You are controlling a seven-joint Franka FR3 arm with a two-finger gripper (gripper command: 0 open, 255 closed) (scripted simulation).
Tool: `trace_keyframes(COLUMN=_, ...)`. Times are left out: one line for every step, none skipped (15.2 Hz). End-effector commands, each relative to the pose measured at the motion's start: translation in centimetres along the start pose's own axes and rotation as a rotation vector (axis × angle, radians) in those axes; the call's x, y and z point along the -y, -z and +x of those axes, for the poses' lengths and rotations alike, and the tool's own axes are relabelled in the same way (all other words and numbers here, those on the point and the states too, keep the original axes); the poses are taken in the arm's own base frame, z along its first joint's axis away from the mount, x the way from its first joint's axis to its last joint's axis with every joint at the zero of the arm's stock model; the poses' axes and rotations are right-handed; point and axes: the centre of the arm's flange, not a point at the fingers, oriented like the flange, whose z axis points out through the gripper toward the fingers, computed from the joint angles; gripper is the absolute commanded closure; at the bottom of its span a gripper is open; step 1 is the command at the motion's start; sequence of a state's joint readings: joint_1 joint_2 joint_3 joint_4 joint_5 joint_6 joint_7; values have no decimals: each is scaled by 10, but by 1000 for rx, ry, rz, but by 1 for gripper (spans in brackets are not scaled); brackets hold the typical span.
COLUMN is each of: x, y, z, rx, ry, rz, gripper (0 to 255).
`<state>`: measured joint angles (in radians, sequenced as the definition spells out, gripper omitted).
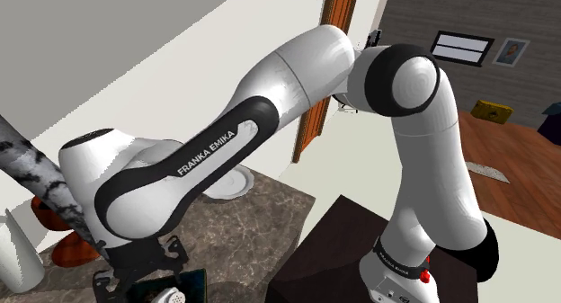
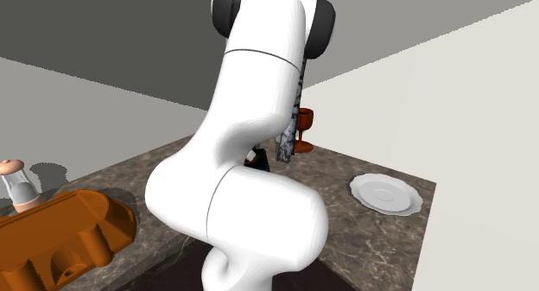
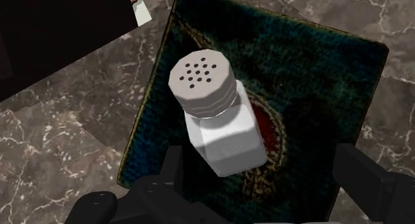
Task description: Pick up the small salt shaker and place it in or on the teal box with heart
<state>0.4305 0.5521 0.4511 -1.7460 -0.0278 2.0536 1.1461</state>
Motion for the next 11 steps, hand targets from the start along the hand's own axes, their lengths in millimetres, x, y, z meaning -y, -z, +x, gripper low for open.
trace_keyframes(x=0, y=22, z=-1, rx=0, ry=0, rz=0, gripper=0)
trace_keyframes(x=0, y=35, z=-1, rx=0, ry=0, rz=0, gripper=0)
trace_keyframes(x=0, y=46, z=-1, rx=0, ry=0, rz=0, gripper=0)
trace_keyframes(x=0, y=46, z=-1, rx=0, ry=0, rz=0, gripper=0)
trace_keyframes(x=0, y=46, z=-1, rx=0, ry=0, rz=0, gripper=0)
trace_keyframes(x=0, y=46, z=-1, rx=0, ry=0, rz=0, gripper=0)
trace_keyframes(x=0, y=46, z=-1, rx=0, ry=0, rz=0, gripper=0)
trace_keyframes(x=0, y=46, z=-1, rx=0, ry=0, rz=0, gripper=0)
trace_keyframes(x=0, y=46, z=-1, rx=0, ry=0, rz=0, gripper=0)
trace_keyframes(x=0, y=46, z=-1, rx=0, ry=0, rz=0, gripper=0)
trace_keyframes(x=0, y=46, z=-1, rx=0, ry=0, rz=0, gripper=0)
